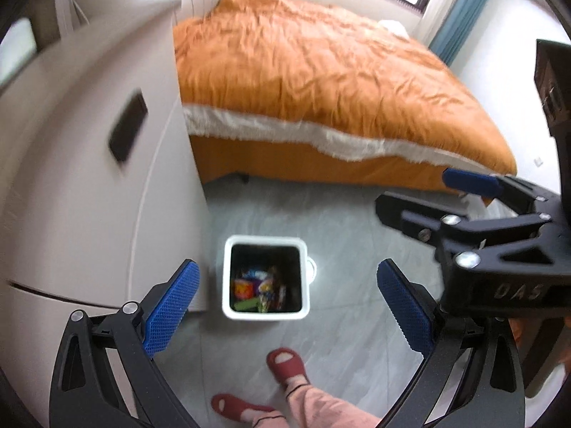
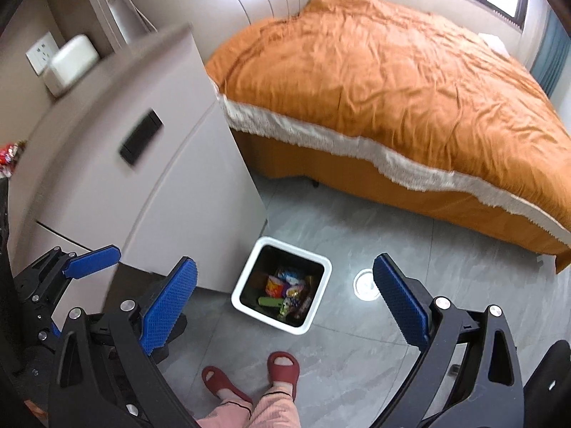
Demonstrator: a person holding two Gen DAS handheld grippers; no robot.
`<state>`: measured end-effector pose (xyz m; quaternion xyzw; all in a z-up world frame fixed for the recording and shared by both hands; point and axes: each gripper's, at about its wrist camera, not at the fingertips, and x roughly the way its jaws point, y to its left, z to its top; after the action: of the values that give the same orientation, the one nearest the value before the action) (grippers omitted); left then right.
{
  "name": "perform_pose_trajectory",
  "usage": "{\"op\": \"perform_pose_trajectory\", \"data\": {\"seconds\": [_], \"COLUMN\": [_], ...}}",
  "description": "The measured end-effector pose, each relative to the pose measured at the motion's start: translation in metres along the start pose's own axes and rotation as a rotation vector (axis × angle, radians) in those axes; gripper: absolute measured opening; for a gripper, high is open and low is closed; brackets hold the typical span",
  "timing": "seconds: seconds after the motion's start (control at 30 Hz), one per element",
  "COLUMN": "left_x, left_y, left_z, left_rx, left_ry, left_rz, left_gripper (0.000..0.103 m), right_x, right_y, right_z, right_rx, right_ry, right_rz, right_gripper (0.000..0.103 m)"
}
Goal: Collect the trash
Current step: 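Move both tools back over the desk toward the remaining wrappers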
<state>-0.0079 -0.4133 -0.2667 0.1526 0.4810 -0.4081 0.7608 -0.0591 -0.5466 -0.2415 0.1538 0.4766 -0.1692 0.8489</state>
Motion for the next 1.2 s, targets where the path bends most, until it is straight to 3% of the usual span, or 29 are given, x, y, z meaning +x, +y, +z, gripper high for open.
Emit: {"op": "perform_pose_trajectory", "data": {"seconds": [0.37,0.63,0.8,0.93,1.1,1.2], "left_x": [-0.097,-0.166,-0.200,-0.234,-0.257,-0.258], "left_y": [0.007,0.069,0.129,0.189,0.261,0.293], "left_z": [0.016,0.013,0.000,-0.022,-0.049,-0.060], "left_rx": [-0.018,-0.116,-0.257,-0.415,-0.636,-0.742], "left_ry": [-0.175,-0.289,-0.348,-0.386,-0.380,-0.356], "left_rz": [0.066,0.201,0.301,0.421,0.608,0.635], "left_gripper": [0.098,0.098,0.098,0.098,0.098,0.098], "right_x": [-0.066,-0.093,-0.100,-0.100,-0.087,-0.074], "right_y": [0.048,0.136,0.206,0.270,0.342,0.383], "right_z": [0.038,0.075,0.094,0.107,0.115,0.118], "right_rx": [-0.065,-0.213,-0.354,-0.461,-0.577,-0.659], "right_ry": [-0.123,-0.180,-0.221,-0.231,-0.221,-0.213], "right_rz": [0.063,0.161,0.207,0.291,0.388,0.409], "right_gripper": [0.098,0.098,0.098,0.098,0.098,0.098]}}
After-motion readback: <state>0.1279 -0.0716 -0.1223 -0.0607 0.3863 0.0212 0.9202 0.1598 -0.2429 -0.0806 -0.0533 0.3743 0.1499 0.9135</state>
